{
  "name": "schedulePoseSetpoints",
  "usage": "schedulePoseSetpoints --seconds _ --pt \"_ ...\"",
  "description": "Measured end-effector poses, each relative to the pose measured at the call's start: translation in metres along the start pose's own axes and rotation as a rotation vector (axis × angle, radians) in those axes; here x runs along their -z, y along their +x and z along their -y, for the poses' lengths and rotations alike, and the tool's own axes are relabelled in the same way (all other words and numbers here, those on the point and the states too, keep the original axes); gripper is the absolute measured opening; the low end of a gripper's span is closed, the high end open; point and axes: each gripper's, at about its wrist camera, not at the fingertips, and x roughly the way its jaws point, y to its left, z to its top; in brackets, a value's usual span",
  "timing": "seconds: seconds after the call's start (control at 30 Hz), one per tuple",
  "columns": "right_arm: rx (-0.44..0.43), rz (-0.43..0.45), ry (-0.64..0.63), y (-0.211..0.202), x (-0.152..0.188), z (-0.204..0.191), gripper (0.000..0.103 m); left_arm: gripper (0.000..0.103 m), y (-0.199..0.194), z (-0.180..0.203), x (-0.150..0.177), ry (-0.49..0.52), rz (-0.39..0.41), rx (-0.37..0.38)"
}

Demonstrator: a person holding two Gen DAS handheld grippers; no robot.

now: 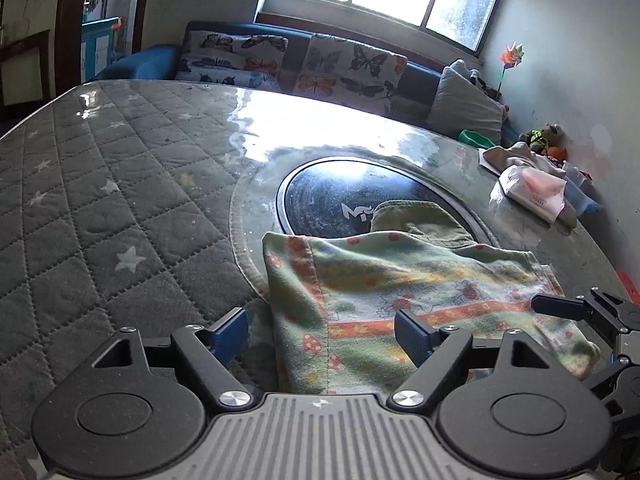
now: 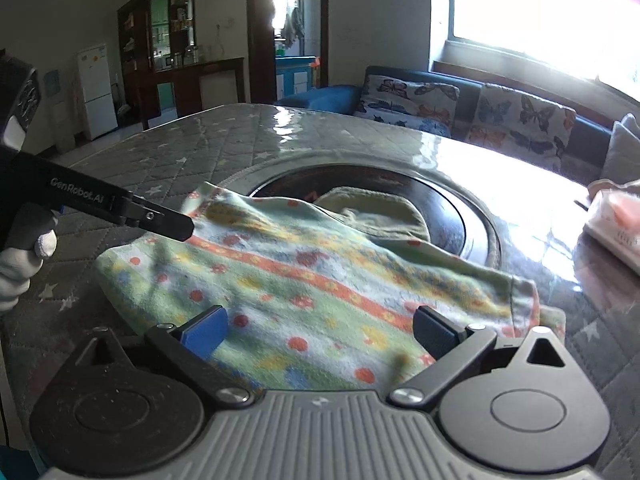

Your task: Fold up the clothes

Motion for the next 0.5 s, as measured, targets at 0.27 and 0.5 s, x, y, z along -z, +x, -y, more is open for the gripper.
schedulePoseSetpoints --seconds 0.27,0.5 --pt "-0.01 -0.011 -0.03 0.0 -0.001 -0.011 0.1 0.084 0.001 -0.002 0.002 -0.019 -0.025 -0.01" --pt "-0.058 -0.006 -0.005 -0.004 -0.008 -0.019 0.1 0.093 0.0 -0.008 0.0 -0.031 -0.046 -0.035"
